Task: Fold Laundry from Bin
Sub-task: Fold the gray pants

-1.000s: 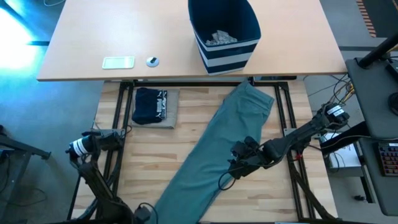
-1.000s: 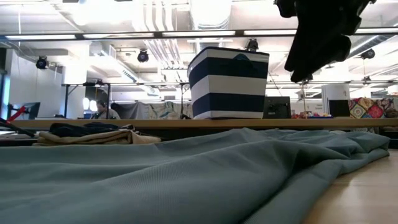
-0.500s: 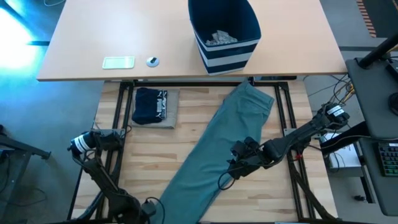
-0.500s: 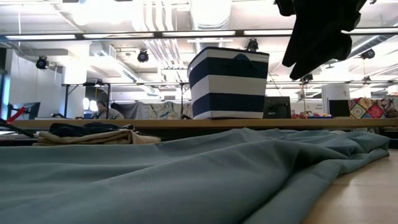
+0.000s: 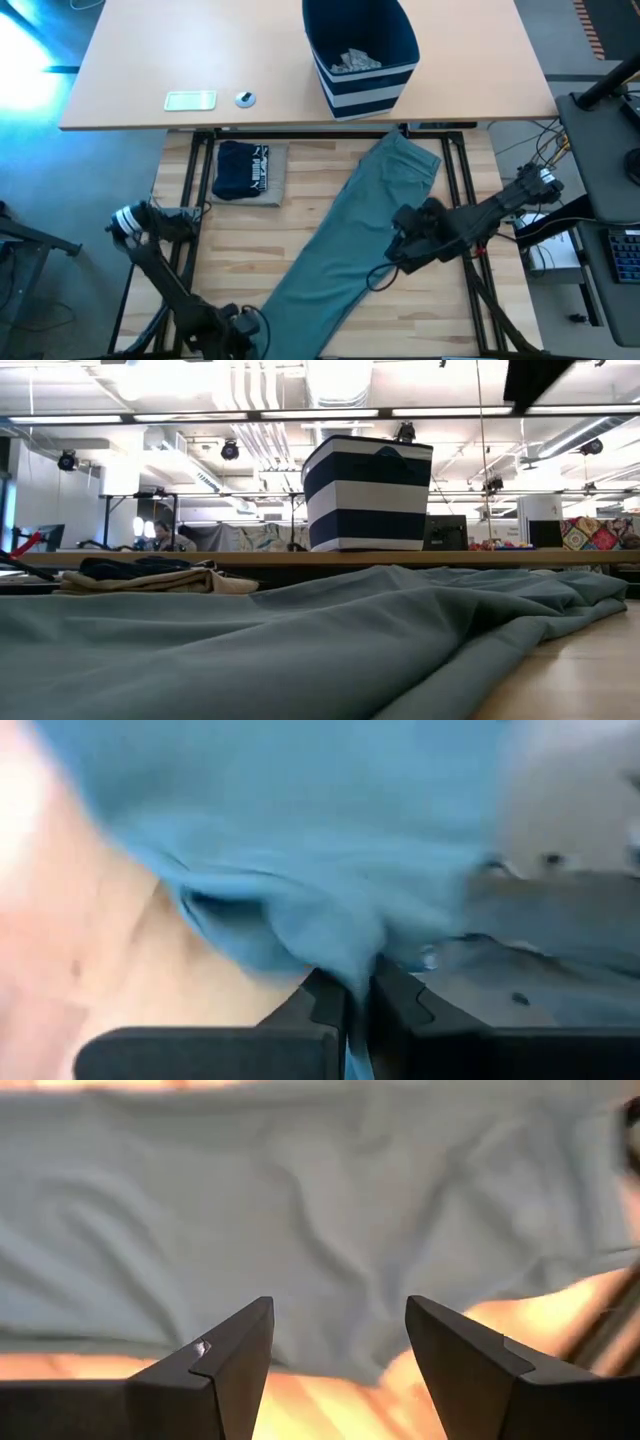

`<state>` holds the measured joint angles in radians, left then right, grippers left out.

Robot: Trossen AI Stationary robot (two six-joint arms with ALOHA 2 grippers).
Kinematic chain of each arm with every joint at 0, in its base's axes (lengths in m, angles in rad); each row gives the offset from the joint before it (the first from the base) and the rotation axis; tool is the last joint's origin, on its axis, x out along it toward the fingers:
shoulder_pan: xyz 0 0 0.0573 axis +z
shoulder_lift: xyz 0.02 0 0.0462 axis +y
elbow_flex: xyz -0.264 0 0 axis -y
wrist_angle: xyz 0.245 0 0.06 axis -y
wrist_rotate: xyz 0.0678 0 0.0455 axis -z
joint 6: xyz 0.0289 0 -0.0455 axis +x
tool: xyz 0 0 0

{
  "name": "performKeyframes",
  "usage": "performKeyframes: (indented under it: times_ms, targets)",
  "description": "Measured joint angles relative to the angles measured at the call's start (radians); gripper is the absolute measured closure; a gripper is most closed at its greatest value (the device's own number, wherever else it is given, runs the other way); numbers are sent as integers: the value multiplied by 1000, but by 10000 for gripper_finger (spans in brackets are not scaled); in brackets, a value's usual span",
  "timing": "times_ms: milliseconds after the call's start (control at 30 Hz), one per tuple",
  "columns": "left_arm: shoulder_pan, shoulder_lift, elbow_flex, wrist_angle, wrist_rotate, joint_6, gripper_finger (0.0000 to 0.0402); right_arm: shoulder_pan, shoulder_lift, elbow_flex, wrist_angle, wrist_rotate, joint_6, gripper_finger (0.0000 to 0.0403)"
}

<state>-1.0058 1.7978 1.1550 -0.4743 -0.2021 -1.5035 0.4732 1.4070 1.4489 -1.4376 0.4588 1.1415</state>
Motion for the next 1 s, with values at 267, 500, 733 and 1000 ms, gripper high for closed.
performKeyframes:
  times_ms: [267,500,733,1000]
  targets:
    - [240,-348,27,-23,-52,541,400,7,-36,171,38,161,-58,177]
    - [738,-428,12,307,158,863,401,55,-32,193,118,169,-136,177]
    - [1069,-230,52,490,409,826,401,214,-19,172,138,213,-175,177]
    - [1236,18,222,444,560,668,401,299,129,122,136,326,-381,177]
